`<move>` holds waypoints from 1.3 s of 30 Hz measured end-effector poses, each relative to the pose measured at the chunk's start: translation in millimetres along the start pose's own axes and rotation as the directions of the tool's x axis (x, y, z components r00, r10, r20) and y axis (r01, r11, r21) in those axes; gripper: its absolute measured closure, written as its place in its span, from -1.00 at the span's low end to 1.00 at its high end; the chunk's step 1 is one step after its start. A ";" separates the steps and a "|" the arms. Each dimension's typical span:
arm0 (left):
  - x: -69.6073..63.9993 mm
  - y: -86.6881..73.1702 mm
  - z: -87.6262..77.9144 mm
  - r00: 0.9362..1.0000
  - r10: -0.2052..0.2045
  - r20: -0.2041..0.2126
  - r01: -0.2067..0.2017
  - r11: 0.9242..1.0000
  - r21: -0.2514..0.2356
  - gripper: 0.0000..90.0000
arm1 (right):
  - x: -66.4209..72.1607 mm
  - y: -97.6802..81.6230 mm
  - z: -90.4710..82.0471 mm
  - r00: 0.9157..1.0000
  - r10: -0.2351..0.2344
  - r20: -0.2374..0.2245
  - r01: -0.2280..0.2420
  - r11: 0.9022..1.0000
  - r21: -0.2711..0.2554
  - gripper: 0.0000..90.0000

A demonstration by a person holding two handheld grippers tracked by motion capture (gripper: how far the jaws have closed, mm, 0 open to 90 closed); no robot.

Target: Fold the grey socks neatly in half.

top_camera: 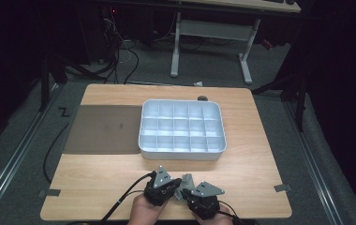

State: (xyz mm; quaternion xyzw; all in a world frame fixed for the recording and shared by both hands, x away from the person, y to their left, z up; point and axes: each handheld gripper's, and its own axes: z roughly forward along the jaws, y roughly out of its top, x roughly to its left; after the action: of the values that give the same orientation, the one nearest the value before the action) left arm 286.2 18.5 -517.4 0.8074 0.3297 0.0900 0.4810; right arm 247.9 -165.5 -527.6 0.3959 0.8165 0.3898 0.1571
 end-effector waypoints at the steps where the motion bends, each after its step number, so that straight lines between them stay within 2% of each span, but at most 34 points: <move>1: -2.3 -1.2 -2.7 1.000 -0.006 0.002 0.006 1.000 -0.007 1.00 | 0.4 -0.4 0.3 1.000 -0.005 0.002 0.005 1.000 -0.002 0.91; 4: -7.4 -10.5 -4.9 1.000 -0.025 -0.011 0.025 1.000 -0.005 1.00 | -1.0 -1.5 0.8 1.000 0.006 -0.009 -0.006 1.000 -0.009 0.93; 11: -5.3 -19.0 -1.4 0.999 -0.012 -0.037 0.013 0.999 0.046 1.00 | -2.7 -2.8 -0.6 0.999 0.030 -0.025 -0.030 0.999 -0.020 0.93; 15: -4.2 -18.8 -1.0 0.999 -0.002 -0.042 0.005 0.998 0.061 1.00 | -6.8 -2.6 -8.4 0.999 0.048 -0.024 -0.049 0.997 -0.052 0.85; 16: -2.6 -18.7 -1.3 0.999 0.001 -0.037 0.001 0.998 0.067 1.00 | -11.3 -1.4 -17.6 0.998 0.067 -0.019 -0.068 0.994 -0.088 0.82; 19: -1.7 -18.8 -1.3 0.999 0.009 -0.035 -0.007 0.997 0.072 1.00 | -16.1 -0.2 -23.9 0.996 0.087 -0.010 -0.087 0.990 -0.112 0.78; 20: -1.6 -18.8 -1.4 0.999 0.013 -0.034 -0.011 0.997 0.074 1.00 | -22.8 0.3 -28.8 0.994 0.109 0.000 -0.108 0.986 -0.123 0.68; 22: -0.5 -19.0 -1.4 1.000 0.014 -0.026 -0.012 0.997 0.076 1.00 | -25.8 0.0 -30.2 0.992 0.123 0.004 -0.122 0.985 -0.121 0.63; 23: -0.2 -19.1 -1.4 1.000 0.015 -0.023 -0.013 0.997 0.076 1.00 | -30.2 -0.7 -31.2 0.990 0.144 0.002 -0.143 0.983 -0.116 0.51; 29: 0.3 -19.9 -1.3 0.999 0.026 -0.018 -0.025 0.997 0.072 1.00 | -30.5 -1.6 -31.6 0.984 0.179 -0.005 -0.178 0.977 -0.118 0.38; 30: 0.6 -20.1 -1.4 1.000 0.024 -0.016 -0.023 0.997 0.070 1.00 | -30.2 -1.4 -30.7 0.983 0.181 0.006 -0.180 0.977 -0.112 0.34; 34: -0.2 -20.0 -1.1 0.999 0.039 -0.018 -0.038 0.997 0.071 1.00 | -31.1 -1.8 -29.5 0.983 0.183 0.021 -0.181 0.979 -0.097 0.35; 37: 0.3 -20.1 -1.0 0.999 0.031 -0.017 -0.030 0.997 0.069 1.00 | -31.6 -1.1 -30.1 0.980 0.197 0.023 -0.195 0.978 -0.079 0.32; 39: -0.4 -20.3 -1.0 0.999 0.034 -0.021 -0.033 0.997 0.068 1.00 | -31.5 -1.0 -29.9 0.979 0.204 0.023 -0.202 0.977 -0.071 0.38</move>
State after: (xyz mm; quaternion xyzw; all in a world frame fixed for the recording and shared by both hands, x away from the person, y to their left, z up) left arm 276.4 25.5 -533.8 0.8276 0.3242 0.0958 0.4480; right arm 250.5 -205.4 -510.6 0.4775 0.7554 0.4256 0.1420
